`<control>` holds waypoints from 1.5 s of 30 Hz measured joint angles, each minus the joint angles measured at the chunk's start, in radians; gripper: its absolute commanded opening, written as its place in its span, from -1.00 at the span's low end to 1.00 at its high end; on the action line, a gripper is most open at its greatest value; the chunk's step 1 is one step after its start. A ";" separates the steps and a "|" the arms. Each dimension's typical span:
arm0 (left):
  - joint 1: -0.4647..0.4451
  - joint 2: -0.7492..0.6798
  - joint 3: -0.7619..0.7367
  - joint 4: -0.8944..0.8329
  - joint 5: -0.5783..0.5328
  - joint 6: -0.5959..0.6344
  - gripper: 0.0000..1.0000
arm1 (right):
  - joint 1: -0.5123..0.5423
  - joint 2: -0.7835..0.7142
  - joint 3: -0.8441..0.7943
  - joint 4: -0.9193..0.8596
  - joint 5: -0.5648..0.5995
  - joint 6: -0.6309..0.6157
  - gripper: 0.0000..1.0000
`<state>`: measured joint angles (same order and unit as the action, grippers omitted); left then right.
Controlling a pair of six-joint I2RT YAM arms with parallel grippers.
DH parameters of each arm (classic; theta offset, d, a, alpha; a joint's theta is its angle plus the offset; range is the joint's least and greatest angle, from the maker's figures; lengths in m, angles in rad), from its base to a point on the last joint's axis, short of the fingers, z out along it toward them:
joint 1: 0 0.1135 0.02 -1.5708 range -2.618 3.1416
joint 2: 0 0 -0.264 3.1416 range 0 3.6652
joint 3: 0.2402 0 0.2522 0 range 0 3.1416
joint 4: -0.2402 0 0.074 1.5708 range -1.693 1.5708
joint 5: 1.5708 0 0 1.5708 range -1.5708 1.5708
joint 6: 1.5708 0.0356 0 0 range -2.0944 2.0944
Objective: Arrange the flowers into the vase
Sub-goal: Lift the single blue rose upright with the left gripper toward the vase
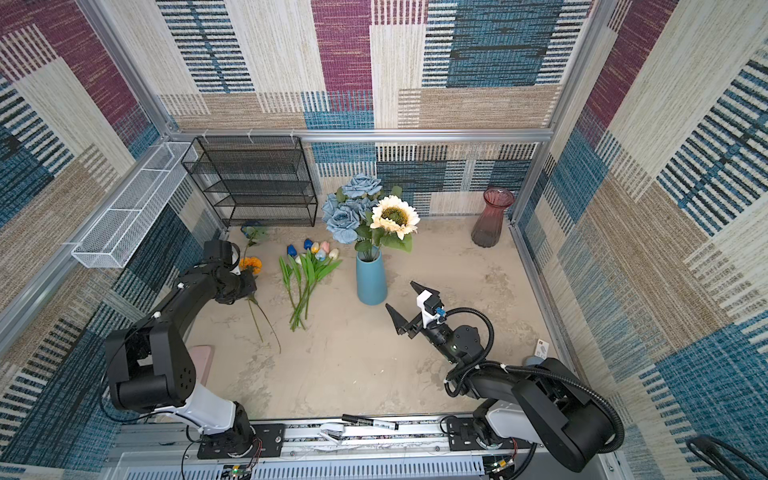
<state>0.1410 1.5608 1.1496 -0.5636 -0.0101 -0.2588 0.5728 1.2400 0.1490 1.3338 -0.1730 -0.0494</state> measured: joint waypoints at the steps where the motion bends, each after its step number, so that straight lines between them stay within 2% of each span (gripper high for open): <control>1: -0.003 -0.022 -0.007 0.000 0.009 -0.005 -1.00 | 0.000 -0.002 0.000 0.000 0.000 0.000 0.82; 7: -0.045 -0.144 -0.102 0.002 0.053 -0.056 -1.00 | 0.000 -0.013 0.000 0.000 0.000 0.000 0.82; 13: -0.148 -0.320 -0.256 0.010 0.089 -0.148 -1.00 | 0.000 -0.014 0.000 -0.001 0.001 0.000 0.83; 21: -0.302 -0.627 -0.412 0.063 0.012 -0.221 -1.00 | 0.000 -0.011 0.000 -0.001 0.001 0.000 0.83; 25: -0.378 -0.813 -0.499 0.147 -0.010 -0.216 -1.00 | 0.000 -0.015 0.000 0.000 0.001 0.000 0.83; 29: -0.431 -0.935 -0.564 0.332 0.016 -0.179 -1.00 | 0.000 -0.007 -0.005 0.007 0.003 0.007 0.82; 34: -0.512 -0.931 -0.585 0.630 0.166 -0.072 -1.00 | 0.000 -0.014 -0.011 0.008 0.010 0.007 0.82; 37: -0.573 -0.880 -0.605 0.832 0.242 -0.015 -1.00 | 0.000 -0.021 -0.014 0.009 0.017 0.006 0.82; 45: -0.697 -0.538 -0.422 1.221 0.414 0.092 -1.00 | 0.000 -0.014 -0.014 0.014 0.019 0.006 0.82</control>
<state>-0.5564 1.0225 0.7280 0.6571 0.4038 -0.1669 0.5728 1.2259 0.1345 1.3483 -0.1535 -0.0429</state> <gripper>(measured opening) 0.078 0.909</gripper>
